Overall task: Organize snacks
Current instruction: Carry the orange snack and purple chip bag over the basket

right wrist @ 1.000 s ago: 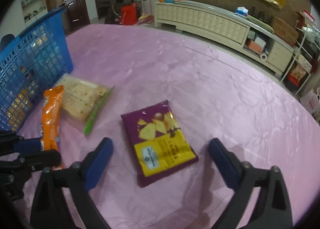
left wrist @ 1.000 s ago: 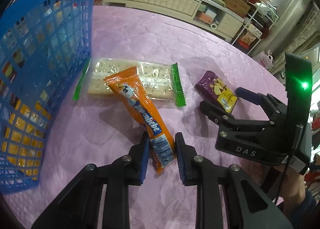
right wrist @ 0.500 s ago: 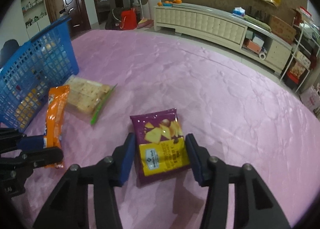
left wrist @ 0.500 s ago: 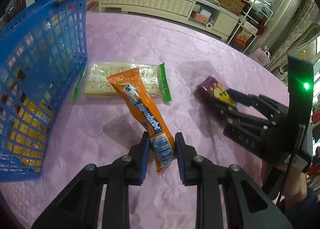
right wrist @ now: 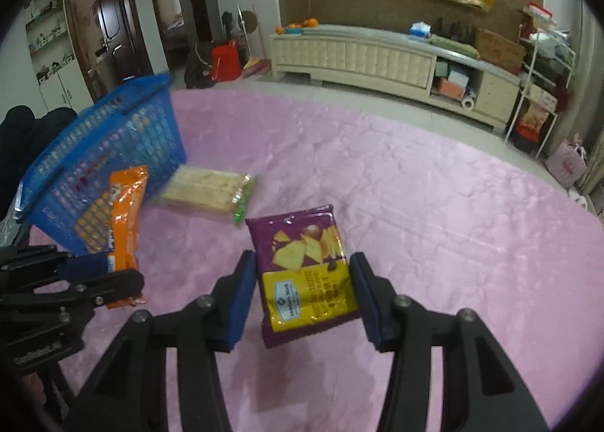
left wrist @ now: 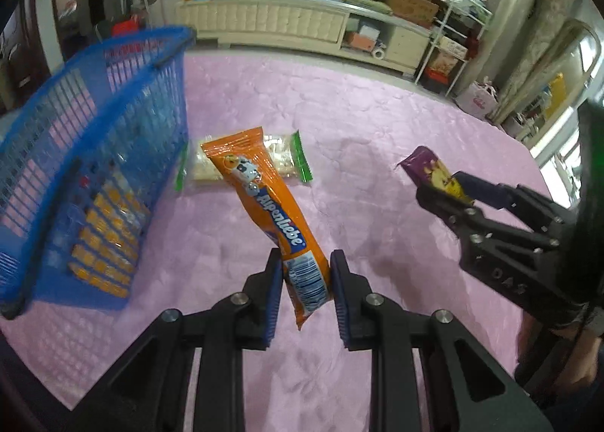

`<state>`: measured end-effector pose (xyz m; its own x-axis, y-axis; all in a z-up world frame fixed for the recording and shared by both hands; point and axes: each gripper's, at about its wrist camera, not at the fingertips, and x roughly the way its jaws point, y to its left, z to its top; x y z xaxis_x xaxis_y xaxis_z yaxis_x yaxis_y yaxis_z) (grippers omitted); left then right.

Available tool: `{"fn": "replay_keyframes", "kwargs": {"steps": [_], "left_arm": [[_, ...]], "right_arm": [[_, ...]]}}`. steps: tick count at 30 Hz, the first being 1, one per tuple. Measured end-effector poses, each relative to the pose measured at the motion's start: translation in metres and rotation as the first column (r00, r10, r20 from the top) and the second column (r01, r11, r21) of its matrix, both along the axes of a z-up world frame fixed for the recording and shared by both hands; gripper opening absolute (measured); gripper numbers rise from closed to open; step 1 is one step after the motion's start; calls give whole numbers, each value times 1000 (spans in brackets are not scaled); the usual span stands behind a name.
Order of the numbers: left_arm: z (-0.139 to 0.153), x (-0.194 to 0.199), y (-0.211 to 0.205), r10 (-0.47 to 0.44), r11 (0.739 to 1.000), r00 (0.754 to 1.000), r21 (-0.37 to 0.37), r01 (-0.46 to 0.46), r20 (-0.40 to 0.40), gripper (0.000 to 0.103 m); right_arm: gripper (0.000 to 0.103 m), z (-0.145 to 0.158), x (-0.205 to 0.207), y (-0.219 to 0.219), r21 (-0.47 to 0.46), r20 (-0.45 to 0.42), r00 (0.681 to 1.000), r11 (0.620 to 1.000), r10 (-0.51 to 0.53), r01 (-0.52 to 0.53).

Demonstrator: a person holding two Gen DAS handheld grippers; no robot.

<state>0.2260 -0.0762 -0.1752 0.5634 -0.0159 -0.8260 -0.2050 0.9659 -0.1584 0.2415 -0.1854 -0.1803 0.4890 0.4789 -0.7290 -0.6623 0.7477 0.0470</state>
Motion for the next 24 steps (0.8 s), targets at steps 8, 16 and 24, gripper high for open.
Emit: {"fn": "replay_keyframes", "kwargs": {"steps": [8, 16, 24], "left_arm": [[43, -42, 14, -63, 998, 994, -9, 64, 92, 23], [81, -76, 44, -50, 999, 986, -14, 53, 160, 23], [116, -105, 92, -50, 997, 972, -38, 61, 229, 23]], "right_arm": [[55, 52, -38, 2, 34, 39, 999, 999, -32, 30], [55, 91, -81, 21, 46, 95, 995, 999, -28, 24], [55, 127, -106, 54, 73, 125, 992, 997, -12, 3]]}}
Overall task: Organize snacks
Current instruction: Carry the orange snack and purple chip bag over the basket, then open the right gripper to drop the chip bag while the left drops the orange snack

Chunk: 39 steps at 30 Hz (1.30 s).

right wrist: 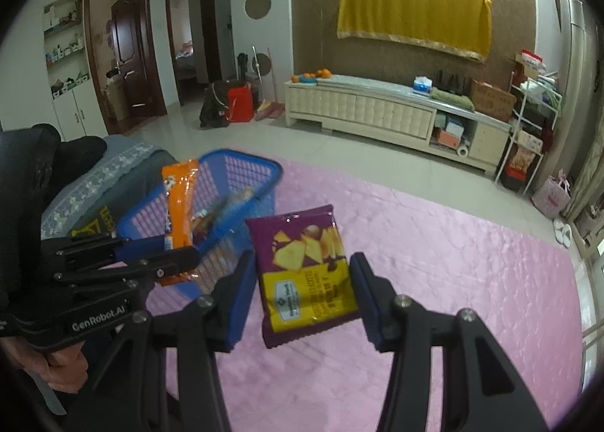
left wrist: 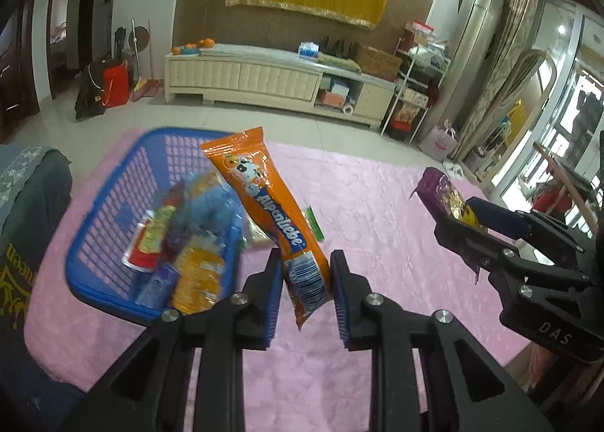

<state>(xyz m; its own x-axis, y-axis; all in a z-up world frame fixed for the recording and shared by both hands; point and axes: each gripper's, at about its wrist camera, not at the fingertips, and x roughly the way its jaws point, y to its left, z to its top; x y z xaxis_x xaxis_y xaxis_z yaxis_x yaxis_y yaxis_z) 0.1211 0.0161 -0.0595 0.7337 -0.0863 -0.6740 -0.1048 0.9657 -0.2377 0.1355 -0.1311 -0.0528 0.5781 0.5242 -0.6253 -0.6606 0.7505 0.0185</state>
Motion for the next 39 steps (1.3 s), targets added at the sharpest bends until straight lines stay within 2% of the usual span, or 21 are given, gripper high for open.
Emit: {"fn": "replay_keyframes", "kwargs": {"steps": [5, 10, 18, 23, 31, 39], "left_arm": [[13, -5, 40, 10, 1000, 1000, -21, -11, -13, 23], [19, -7, 79, 50, 999, 998, 14, -49, -25, 23], [-1, 2, 130, 119, 993, 987, -7, -120, -105, 23], [-13, 8, 142, 116, 992, 983, -24, -121, -143, 23], [-20, 15, 150, 114, 992, 980, -35, -121, -161, 23], [-22, 18, 143, 69, 996, 984, -37, -76, -165, 23]], "right_arm": [[55, 8, -3, 27, -7, 7, 1000, 1000, 20, -20], [55, 6, 4, 59, -21, 3, 998, 998, 55, -55], [55, -6, 16, 111, -33, -31, 992, 991, 125, -126], [55, -21, 26, 141, -72, -70, 985, 984, 156, -161], [55, -51, 34, 170, -138, -139, 977, 974, 163, -182], [56, -55, 43, 193, -187, -123, 980, 966, 157, -178]]}}
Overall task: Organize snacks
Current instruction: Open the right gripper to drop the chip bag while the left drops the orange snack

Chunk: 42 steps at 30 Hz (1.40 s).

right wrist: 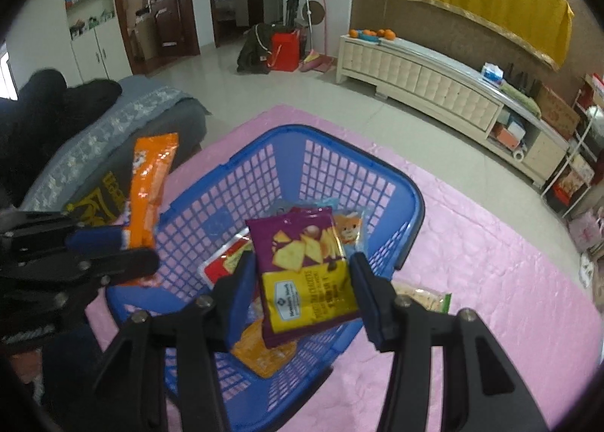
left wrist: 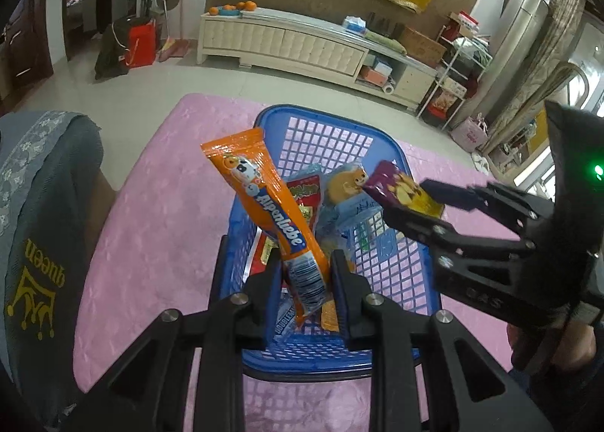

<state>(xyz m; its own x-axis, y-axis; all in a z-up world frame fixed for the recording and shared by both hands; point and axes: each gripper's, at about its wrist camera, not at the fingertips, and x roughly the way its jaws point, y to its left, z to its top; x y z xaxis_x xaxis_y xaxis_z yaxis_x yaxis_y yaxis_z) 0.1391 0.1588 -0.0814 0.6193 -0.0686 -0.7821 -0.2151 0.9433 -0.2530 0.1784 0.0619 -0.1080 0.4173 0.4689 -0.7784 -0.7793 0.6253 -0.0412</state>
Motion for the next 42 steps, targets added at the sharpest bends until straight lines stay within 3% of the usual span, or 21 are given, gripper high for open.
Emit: {"fn": "replay_keyframes", "kwargs": {"steps": [1, 3, 6, 9, 22, 32, 42], "left_arm": [[-1, 0, 2, -3, 1000, 1000, 3, 3, -1, 23], [3, -1, -2, -16, 1000, 1000, 12, 16, 4, 23], [6, -3, -3, -28, 999, 1000, 21, 27, 12, 23], [9, -5, -6, -38, 999, 999, 24, 38, 12, 23], [12, 3, -21, -134, 991, 991, 25, 133, 30, 23], [-14, 32, -30, -184, 982, 982, 23, 185, -49, 23], [-48, 59, -57, -235, 970, 962, 20, 241, -141, 23]], "right_arm": [[57, -1, 2, 2, -9, -8, 1000, 1000, 6, -6], [76, -2, 4, 4, -17, -33, 999, 1000, 19, -19], [94, 7, 2, -1, 27, -11, 1000, 1000, 4, -4], [102, 12, 2, -7, 44, -3, 999, 998, -36, 36], [103, 14, -4, -42, -10, 12, 985, 985, -175, 175], [103, 2, 3, -62, -7, -5, 974, 974, -226, 226], [103, -23, 23, -87, -10, -77, 957, 960, -280, 280]]}}
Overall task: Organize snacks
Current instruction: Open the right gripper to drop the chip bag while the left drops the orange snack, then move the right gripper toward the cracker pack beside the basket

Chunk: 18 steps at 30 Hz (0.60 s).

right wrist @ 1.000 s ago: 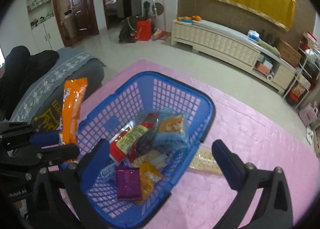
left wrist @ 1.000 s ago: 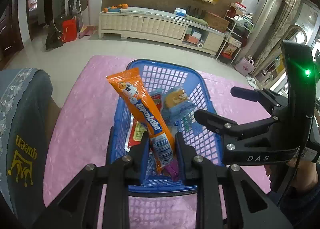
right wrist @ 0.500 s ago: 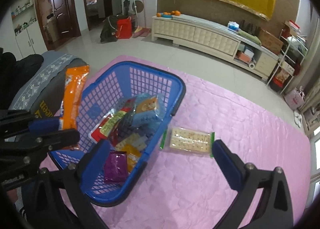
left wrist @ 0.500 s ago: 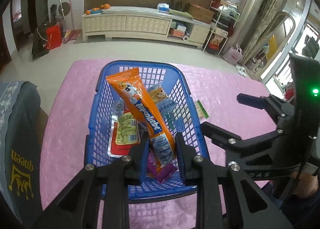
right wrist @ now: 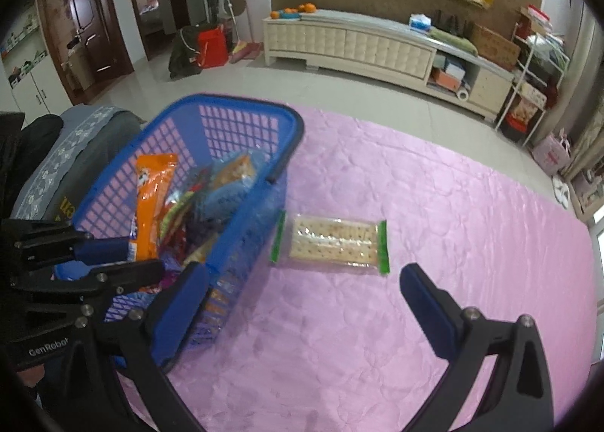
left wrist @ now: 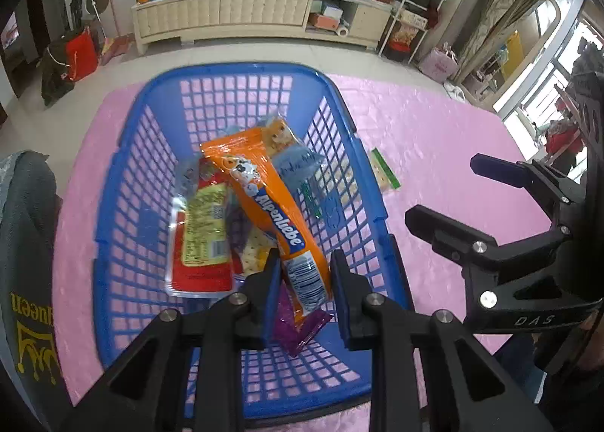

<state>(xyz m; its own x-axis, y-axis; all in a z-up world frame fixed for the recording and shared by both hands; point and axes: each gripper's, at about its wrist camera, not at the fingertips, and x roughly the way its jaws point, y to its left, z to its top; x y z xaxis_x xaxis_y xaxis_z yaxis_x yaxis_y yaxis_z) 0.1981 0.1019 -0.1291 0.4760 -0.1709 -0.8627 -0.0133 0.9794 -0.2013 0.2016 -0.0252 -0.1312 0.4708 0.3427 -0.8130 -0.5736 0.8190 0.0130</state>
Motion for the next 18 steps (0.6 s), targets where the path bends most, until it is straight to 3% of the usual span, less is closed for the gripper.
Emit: {"fn": "replay_keyframes", "kwargs": {"steps": [3, 4, 6, 18], "left_arm": [[-6, 3, -2, -7, 1000, 1000, 11, 7, -18, 27], [-7, 4, -3, -9, 1000, 1000, 22, 10, -19, 40], [-5, 4, -2, -7, 999, 1000, 44, 8, -19, 54], [30, -27, -7, 6, 993, 998, 120, -14, 65, 55]], "right_arm": [[103, -4, 1, -6, 3, -10, 1000, 1000, -15, 16], [103, -4, 1, -7, 4, -11, 1000, 1000, -19, 19], [103, -3, 0, -11, 7, -18, 999, 1000, -30, 30], [103, 20, -21, -16, 43, -28, 999, 999, -16, 17]]}}
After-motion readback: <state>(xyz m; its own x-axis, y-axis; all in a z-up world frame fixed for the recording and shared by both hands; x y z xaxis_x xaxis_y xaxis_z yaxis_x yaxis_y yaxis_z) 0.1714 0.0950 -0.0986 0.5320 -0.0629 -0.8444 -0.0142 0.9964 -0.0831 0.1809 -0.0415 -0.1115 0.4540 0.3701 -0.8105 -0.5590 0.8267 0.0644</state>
